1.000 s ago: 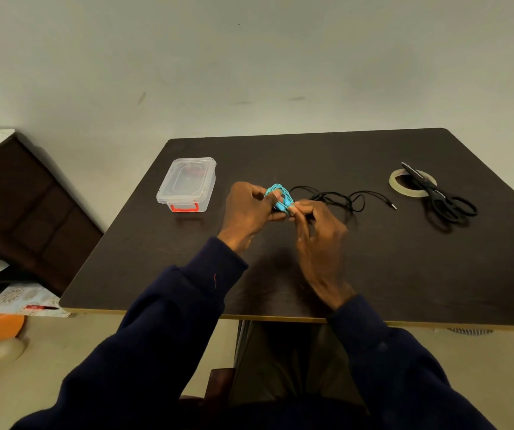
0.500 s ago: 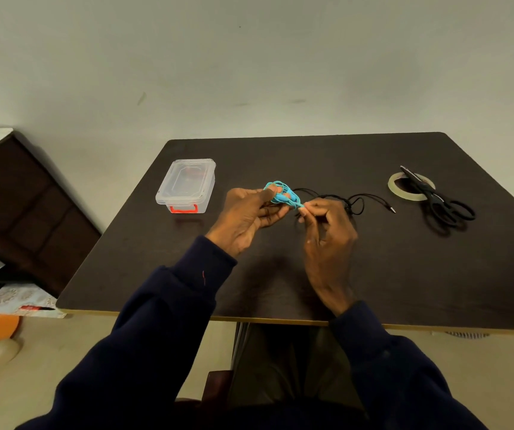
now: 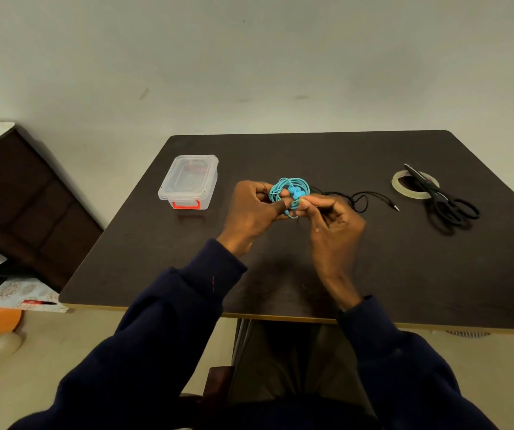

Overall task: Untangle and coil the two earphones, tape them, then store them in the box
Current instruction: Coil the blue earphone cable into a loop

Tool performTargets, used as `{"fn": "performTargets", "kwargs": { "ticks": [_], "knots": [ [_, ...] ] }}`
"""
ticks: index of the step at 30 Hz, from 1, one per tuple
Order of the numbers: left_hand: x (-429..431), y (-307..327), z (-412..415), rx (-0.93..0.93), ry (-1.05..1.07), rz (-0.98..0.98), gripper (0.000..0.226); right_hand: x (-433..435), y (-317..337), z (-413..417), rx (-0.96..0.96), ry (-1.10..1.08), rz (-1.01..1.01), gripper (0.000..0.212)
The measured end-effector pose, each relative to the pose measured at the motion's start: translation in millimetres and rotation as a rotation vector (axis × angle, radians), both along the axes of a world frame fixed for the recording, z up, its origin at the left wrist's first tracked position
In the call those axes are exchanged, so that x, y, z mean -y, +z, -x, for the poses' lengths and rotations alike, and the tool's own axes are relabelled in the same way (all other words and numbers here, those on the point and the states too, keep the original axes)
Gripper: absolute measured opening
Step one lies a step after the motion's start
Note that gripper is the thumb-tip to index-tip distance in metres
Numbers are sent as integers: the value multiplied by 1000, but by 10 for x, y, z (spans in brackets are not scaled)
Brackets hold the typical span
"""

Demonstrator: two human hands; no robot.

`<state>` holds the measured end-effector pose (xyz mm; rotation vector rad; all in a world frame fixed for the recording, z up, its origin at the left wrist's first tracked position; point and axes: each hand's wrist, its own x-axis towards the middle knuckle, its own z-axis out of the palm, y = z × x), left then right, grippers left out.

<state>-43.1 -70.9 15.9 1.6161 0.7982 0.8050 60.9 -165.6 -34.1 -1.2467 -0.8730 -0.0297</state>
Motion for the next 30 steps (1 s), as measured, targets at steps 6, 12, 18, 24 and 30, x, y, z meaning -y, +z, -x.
{"fn": "performTargets", "kwargs": {
  "ticks": [6,12,18,24,30],
  "knots": [
    [-38,46,35,188,-5,400,15,65,-90,-23,218,48,48,17],
    [-55,91,56,265,-21,468,11,116,-223,-109,461,31,146,16],
    [-71,103,26,31,-26,10,21,70,-114,-186,183,165,285,17],
    [-77,123,17,-32,-50,-113,13,67,166,-266,77,134,271,30],
    [-55,184,9,-62,-72,-159,18,-65,307,-285,313,26,269,43]
  ]
}}
